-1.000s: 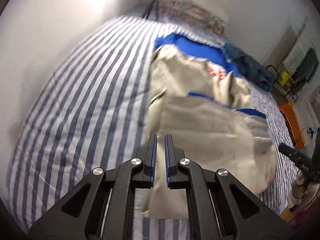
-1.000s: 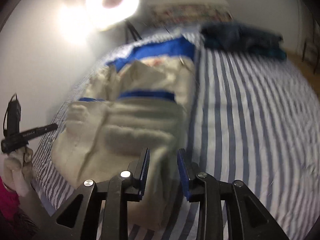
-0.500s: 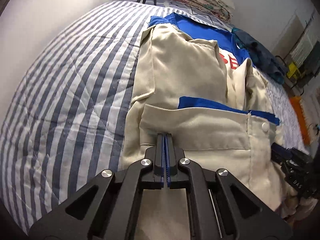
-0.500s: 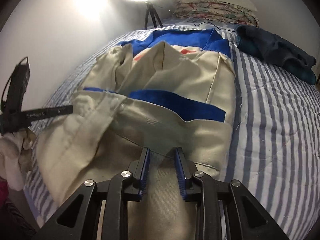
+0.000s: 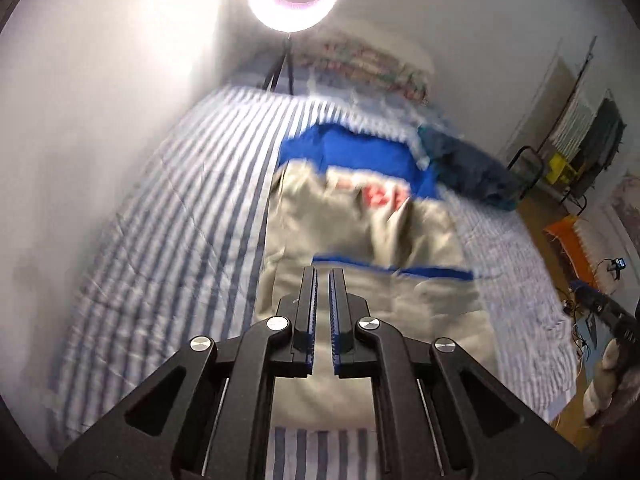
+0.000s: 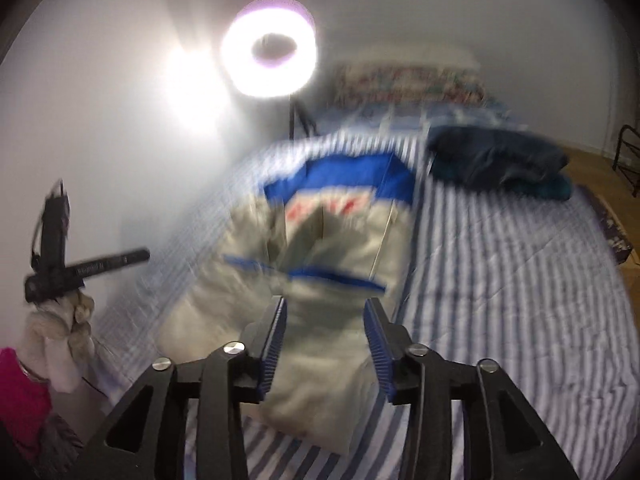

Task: Fold large clothes
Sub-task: 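Open both grippers and lift them away from the folded jacket, then grasp the blue collar edge with both grippers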

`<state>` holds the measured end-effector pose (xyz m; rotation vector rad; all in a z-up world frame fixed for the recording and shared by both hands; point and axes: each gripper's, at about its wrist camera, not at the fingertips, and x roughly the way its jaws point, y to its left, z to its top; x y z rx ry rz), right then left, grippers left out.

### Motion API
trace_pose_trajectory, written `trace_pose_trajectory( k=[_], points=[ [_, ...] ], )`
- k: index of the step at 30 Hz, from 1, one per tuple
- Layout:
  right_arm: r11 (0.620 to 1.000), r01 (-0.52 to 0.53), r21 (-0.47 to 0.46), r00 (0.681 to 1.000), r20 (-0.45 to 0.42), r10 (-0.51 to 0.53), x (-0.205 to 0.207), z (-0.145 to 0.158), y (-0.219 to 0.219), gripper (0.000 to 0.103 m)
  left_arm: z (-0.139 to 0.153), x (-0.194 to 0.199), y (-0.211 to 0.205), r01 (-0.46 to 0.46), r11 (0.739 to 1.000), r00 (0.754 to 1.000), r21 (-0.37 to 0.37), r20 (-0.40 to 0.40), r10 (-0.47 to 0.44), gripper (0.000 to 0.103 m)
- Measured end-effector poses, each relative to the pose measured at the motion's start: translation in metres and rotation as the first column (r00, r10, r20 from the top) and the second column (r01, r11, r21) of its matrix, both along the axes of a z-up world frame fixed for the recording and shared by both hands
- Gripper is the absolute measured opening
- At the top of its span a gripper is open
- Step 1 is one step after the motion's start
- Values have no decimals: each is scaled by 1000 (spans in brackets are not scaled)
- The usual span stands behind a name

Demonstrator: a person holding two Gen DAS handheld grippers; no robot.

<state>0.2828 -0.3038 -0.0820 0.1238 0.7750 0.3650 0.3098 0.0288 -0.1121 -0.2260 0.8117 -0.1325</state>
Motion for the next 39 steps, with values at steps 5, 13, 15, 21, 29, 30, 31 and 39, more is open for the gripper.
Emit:
trace_pose_trajectory(
  k=[5,13,15,21,29,30,31,39],
  points=[
    [999,9,-42,994,109,-5,-15,61,-23,56,71,-9,1,20,1000,997,15,71,-21,7],
    [999,20,-35,991,136,-15,8,104,-38,59,117,26,3,37,999,995,34,89,-40,33],
    [999,22,-33,992,125,-17,26,105,-37,59,119,51,4,45,999,996,14,71,-46,42],
    [999,17,-29,999,51,-16,101,71,-32,61,85,142,7,85,996,996,-39,-10,-86,60],
    [1000,-4,-29,994,-109,1,232,-30,-9,61,-12,277,-1,128,992,985,6,-121,-127,60],
    [999,1,-34,993,-121,-5,244,-43,-7,61,-23,287,-1,129,992,983,12,-131,-127,60],
    [999,11,-39,990,-142,-16,262,-59,-4,61,-37,303,-1,129,992,982,17,-144,-125,60],
    [997,60,-57,976,-208,-70,355,-146,3,61,-115,385,7,107,994,972,15,-210,-102,60]
  ],
)
